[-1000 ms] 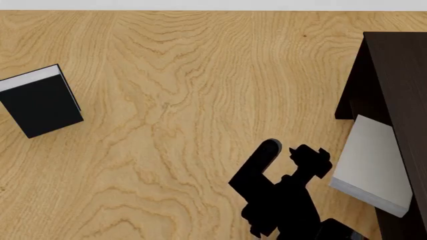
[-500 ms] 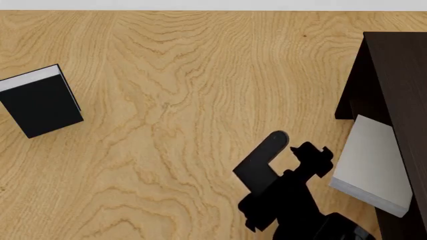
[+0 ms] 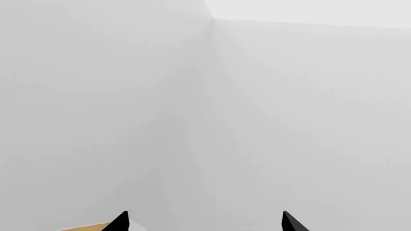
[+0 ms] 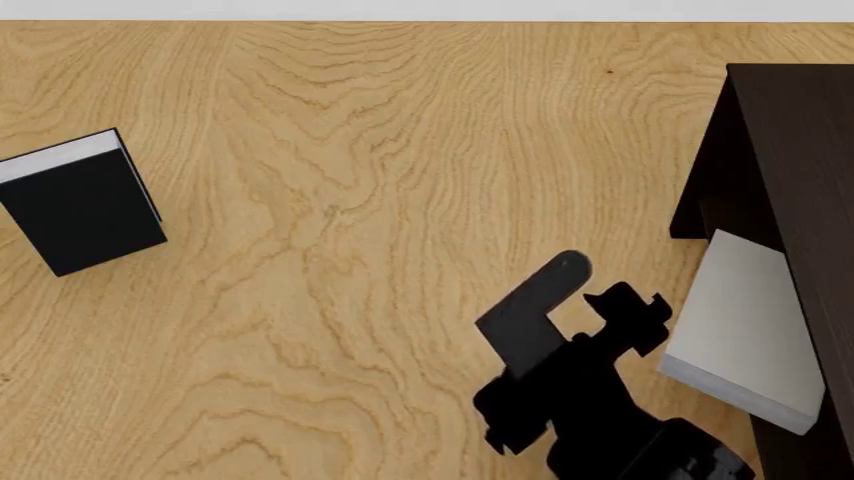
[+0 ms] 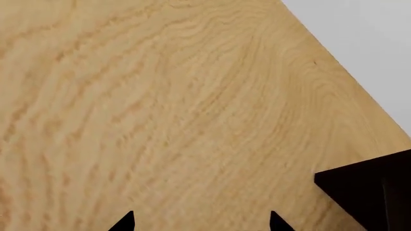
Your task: Pick up the book on the right and place it on the cabinet shelf.
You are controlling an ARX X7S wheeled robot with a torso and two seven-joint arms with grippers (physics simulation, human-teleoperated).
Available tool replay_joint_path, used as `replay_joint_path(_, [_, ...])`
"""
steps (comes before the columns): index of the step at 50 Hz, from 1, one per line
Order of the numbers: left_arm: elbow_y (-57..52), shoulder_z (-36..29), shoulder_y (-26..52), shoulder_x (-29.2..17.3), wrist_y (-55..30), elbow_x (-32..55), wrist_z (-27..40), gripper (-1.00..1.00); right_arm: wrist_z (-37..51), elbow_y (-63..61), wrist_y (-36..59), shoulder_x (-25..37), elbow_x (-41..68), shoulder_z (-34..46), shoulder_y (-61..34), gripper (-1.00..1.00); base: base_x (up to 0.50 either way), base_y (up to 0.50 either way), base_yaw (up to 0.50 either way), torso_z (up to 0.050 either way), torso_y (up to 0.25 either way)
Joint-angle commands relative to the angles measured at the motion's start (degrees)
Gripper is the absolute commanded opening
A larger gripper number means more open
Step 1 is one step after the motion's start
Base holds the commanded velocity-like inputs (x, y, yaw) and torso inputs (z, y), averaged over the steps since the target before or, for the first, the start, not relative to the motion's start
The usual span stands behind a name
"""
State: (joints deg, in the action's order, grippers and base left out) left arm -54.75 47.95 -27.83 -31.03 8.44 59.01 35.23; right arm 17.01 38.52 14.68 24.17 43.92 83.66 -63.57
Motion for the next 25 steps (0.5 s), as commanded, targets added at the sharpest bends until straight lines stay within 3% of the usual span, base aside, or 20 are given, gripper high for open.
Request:
replay_joint_path(1, [-0.31, 0.26, -0.12, -0.23, -0.24, 0.11, 0.36, 1.0, -1.34, 2.12, -1.12, -0.93, 0.89, -1.18, 0.23, 1.0, 0.0, 0.0, 0.0, 0.0, 0.0])
replay_joint_path(25, [-0.35, 0.19, -0.02, -0.22, -0.38, -0.1, 0.43, 1.0, -5.0, 7.28, -3.52, -3.81, 1.85, -2.78, 0.58, 1.0, 0.0, 0.0, 0.0, 0.0, 0.0])
